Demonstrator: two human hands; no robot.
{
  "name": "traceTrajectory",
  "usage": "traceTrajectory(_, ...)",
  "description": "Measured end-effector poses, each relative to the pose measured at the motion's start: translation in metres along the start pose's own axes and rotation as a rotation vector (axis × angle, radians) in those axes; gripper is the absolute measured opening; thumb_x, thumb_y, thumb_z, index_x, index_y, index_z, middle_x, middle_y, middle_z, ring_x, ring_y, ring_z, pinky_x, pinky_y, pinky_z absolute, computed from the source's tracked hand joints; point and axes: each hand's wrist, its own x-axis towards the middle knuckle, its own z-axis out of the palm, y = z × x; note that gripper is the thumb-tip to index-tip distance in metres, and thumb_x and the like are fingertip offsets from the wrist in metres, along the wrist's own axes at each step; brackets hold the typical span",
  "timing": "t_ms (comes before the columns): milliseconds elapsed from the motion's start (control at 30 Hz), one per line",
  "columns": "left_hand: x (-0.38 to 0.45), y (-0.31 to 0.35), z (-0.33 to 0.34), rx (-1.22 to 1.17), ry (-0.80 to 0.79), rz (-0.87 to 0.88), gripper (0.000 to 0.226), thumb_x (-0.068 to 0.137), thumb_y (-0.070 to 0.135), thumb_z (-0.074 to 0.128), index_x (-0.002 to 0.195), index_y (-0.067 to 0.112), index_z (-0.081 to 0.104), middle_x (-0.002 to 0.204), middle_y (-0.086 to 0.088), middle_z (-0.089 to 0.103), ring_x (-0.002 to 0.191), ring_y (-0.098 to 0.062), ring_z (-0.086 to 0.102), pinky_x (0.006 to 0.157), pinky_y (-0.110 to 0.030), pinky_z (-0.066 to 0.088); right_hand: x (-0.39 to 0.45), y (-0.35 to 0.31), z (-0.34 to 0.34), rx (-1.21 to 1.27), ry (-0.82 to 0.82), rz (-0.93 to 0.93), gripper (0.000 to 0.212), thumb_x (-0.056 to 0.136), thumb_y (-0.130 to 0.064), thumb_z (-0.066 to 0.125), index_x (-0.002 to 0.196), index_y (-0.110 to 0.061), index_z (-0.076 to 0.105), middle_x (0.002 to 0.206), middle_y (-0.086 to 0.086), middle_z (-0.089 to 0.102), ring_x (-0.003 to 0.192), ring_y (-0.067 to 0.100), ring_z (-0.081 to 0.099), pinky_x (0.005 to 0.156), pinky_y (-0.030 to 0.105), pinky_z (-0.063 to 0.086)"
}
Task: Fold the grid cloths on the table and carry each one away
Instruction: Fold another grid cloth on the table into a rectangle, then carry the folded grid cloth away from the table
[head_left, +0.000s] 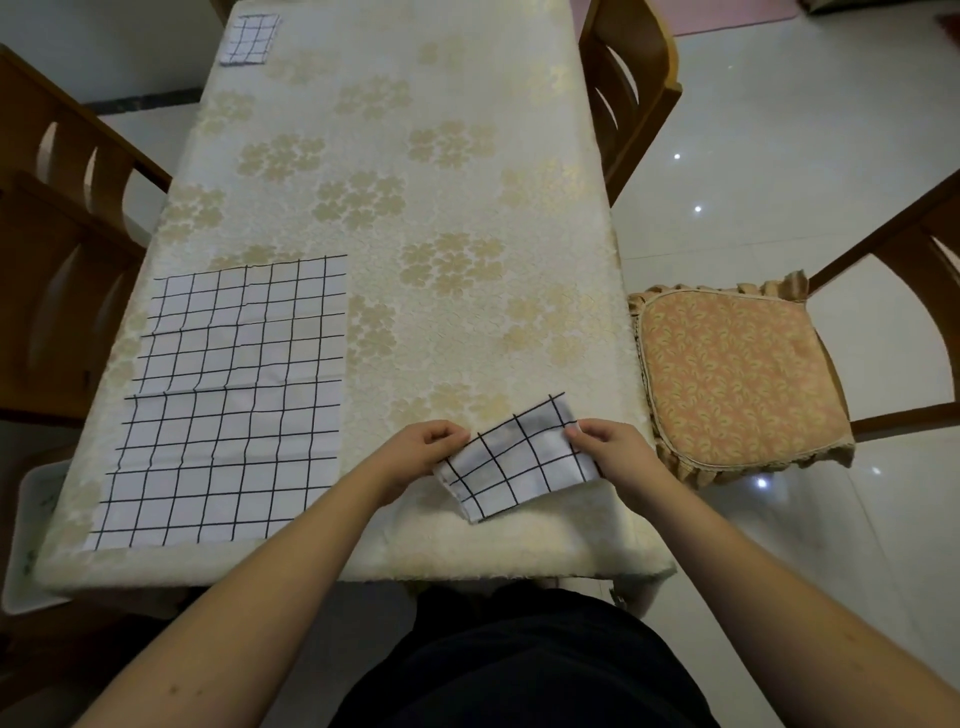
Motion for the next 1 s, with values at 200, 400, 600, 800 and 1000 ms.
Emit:
traceTrajectory(200,-0.018,-0.015,0.005,-0.351,-0.052,-0.076,0.022,0.098,0.021,0.055,0.118,0.014,0.06,0.107,-0.002,0.071,0.099,-0.02,0.067,0.092,-0.035,0.053,-0.024,0.003,0.003,0.282,0.001,0.145,0.018,0.098,-0.018,0.056,0.091,-0.014,0.072,0.082,-0.001,0.076,0.073,0.009,0.07,0.069,0.025,0.052)
traceTrajectory(400,-0.032,-0.02,0.015,-0.382,0.038,-0.138,0.025,0.101,0.018,0.05,0.119,0.005,0.061,0.098,-0.005,0.074,0.084,-0.015,0.071,0.071,-0.031,0.057,-0.048,0.011,0.02,0.323,0.043,0.176,0.025,0.096,-0.022,0.059,0.112,-0.004,0.069,0.107,0.012,0.074,0.101,0.027,0.069,0.091,0.039,0.053)
traceTrajectory(600,-0.052,-0.02,-0.001,-0.179,0.069,0.003,0.023,0.099,0.024,0.055,0.118,0.014,0.064,0.1,-0.003,0.076,0.091,-0.019,0.073,0.083,-0.04,0.059,-0.08,0.009,0.045,0.321,0.152,0.12,0.022,0.099,-0.021,0.054,0.107,-0.008,0.07,0.101,0.009,0.075,0.093,0.024,0.072,0.079,0.033,0.054)
traceTrajectory(800,-0.088,-0.016,-0.027,-0.156,-0.01,0.098,0.021,0.099,0.022,0.055,0.118,0.018,0.063,0.101,0.0,0.076,0.093,-0.017,0.073,0.084,-0.037,0.057,-0.12,0.007,0.078,0.354,0.285,0.086,0.02,0.096,-0.016,0.057,0.103,-0.003,0.07,0.094,0.01,0.076,0.088,0.025,0.073,0.077,0.035,0.056)
traceTrajectory(1000,-0.111,-0.007,-0.033,-0.196,-0.117,0.099,0.019,0.099,0.02,0.055,0.113,0.014,0.065,0.099,-0.004,0.076,0.09,-0.022,0.073,0.077,-0.037,0.058,-0.166,0.009,0.092,0.431,0.348,0.048,0.02,0.096,-0.015,0.058,0.102,0.0,0.069,0.086,0.012,0.074,0.067,0.015,0.07,0.052,0.021,0.051)
